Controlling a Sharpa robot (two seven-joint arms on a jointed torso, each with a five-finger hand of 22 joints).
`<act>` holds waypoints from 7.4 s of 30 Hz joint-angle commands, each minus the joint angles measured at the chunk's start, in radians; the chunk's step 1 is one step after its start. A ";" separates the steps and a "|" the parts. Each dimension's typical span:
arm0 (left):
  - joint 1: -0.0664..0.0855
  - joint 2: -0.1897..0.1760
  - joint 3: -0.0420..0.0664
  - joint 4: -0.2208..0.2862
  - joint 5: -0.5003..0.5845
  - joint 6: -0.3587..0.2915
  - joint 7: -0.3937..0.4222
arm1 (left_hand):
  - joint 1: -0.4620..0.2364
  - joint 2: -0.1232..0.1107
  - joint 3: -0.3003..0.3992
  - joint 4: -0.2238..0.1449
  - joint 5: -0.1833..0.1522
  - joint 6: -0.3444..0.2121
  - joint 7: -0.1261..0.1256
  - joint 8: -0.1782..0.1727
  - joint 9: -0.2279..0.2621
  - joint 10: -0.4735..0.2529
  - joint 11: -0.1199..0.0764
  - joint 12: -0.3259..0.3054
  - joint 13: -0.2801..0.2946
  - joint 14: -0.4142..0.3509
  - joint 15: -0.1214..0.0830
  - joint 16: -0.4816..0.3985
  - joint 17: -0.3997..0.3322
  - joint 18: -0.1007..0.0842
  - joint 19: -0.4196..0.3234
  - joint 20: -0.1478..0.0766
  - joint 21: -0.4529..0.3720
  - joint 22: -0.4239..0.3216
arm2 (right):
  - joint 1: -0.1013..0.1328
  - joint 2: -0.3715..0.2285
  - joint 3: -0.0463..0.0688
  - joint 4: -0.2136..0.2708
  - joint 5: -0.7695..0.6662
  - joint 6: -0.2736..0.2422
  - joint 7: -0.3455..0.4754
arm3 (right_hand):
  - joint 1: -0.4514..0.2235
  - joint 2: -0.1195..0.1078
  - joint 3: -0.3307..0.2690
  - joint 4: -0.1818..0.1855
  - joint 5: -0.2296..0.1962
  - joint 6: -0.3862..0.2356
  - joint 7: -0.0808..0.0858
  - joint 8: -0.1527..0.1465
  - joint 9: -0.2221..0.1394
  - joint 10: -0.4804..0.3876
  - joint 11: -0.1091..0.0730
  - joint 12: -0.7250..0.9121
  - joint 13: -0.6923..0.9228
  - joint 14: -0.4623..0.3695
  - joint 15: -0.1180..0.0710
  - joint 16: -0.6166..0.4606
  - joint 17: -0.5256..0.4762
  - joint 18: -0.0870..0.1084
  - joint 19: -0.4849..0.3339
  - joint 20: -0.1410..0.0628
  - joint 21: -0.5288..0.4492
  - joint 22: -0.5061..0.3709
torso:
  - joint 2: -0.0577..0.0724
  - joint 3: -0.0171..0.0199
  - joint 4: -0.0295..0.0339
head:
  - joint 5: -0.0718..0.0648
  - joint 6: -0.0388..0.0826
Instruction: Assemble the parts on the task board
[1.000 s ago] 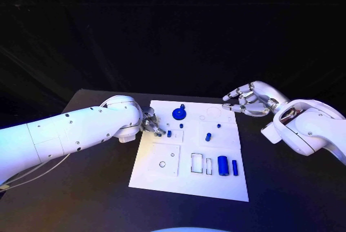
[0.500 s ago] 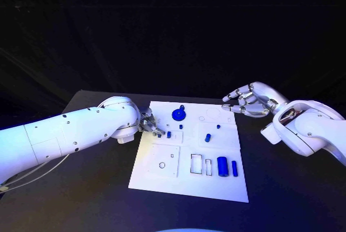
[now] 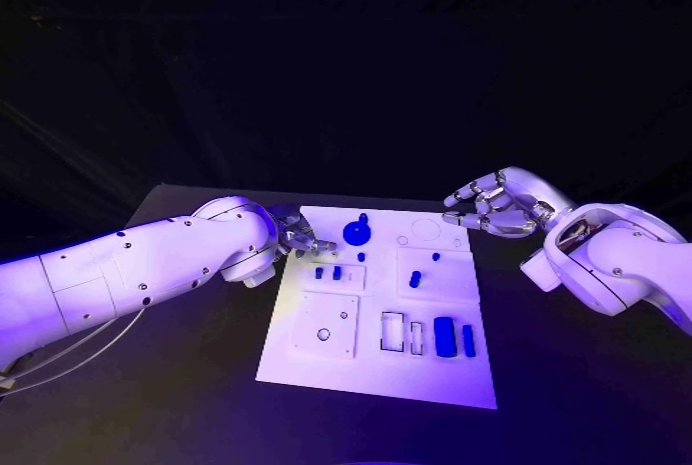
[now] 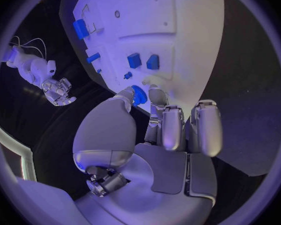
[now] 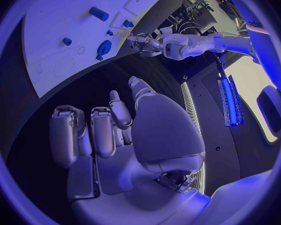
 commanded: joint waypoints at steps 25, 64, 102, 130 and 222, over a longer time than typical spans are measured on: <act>-0.035 0.078 -0.009 -0.002 -0.397 -0.091 0.505 | 0.401 -0.116 0.208 -0.110 0.006 -0.068 0.103 -0.230 -0.305 -0.335 0.114 -0.414 -0.430 -0.070 0.098 -0.290 -0.253 0.091 -0.158 0.082 -0.425 -0.402 | -0.001 -0.002 -0.001 0.002 -0.005 -0.004 0.008 | -0.008 -0.001 0.000 0.005 0.007 -0.008 -0.003 0.004 -0.002 -0.010 -0.002 -0.011 -0.007 0.046 -0.006 -0.009 0.043 0.016 0.007 -0.009 -0.018 0.139 | 0.002 -0.0007 -0.0005 | -0.028 0.016; -0.043 0.164 -0.006 -0.089 -0.540 -0.024 0.395 | 0.412 -0.094 0.229 -0.129 0.007 0.020 0.097 -0.322 -0.410 -0.224 0.107 -0.551 -0.587 0.015 0.087 -0.127 -0.189 0.032 -0.013 0.071 -0.128 -0.090 | -0.004 0.003 -0.001 0.000 -0.006 0.002 0.008 | -0.007 0.000 0.000 0.005 0.008 -0.008 -0.003 0.004 -0.002 -0.009 -0.002 -0.009 -0.006 0.047 -0.006 -0.007 0.045 0.015 0.008 -0.009 -0.015 0.141 | 0.000 -0.0004 0.0010 | -0.034 0.016; -0.047 0.198 -0.006 -0.136 -0.536 0.047 0.386 | 0.424 -0.067 0.269 -0.159 -0.027 0.070 0.087 -0.338 -0.428 -0.165 0.093 -0.549 -0.601 0.013 0.076 -0.118 -0.207 0.027 -0.008 0.063 -0.101 -0.060 | -0.004 0.005 -0.001 0.000 -0.006 0.006 0.008 | -0.006 0.002 0.001 0.006 0.010 -0.008 -0.003 0.005 -0.003 -0.007 -0.002 -0.006 -0.003 0.047 -0.006 -0.007 0.046 0.015 0.009 -0.009 -0.014 0.142 | 0.000 -0.0005 -0.0002 | -0.033 0.010; -0.047 0.195 -0.006 -0.134 -0.542 0.019 0.395 | 0.421 -0.054 0.366 -0.236 -0.029 0.144 0.088 -0.385 -0.444 -0.074 0.086 -0.625 -0.612 0.009 0.069 -0.107 -0.229 0.023 -0.007 0.055 -0.078 -0.033 | -0.004 0.004 -0.001 0.003 -0.006 0.005 0.009 | -0.005 0.003 0.002 0.006 0.011 -0.007 -0.003 0.007 -0.003 -0.006 -0.003 -0.005 -0.002 0.047 -0.006 -0.008 0.046 0.015 0.010 -0.009 -0.013 0.143 | -0.001 -0.0006 0.0003 | -0.033 0.012; -0.049 0.077 0.027 -0.082 -0.459 0.076 0.362 | 0.385 -0.066 0.366 -0.245 -0.037 0.161 0.090 -0.405 -0.448 -0.050 0.087 -0.662 -0.615 0.007 0.071 -0.102 -0.238 0.022 -0.008 0.058 -0.072 -0.026 | -0.007 0.005 -0.001 0.000 -0.007 0.003 0.012 | -0.003 0.004 0.002 0.006 0.013 -0.006 -0.004 0.009 -0.004 -0.006 -0.003 -0.006 -0.003 0.047 -0.007 -0.009 0.045 0.015 0.009 -0.010 -0.015 0.142 | 0.001 -0.0009 -0.0001 | -0.024 0.014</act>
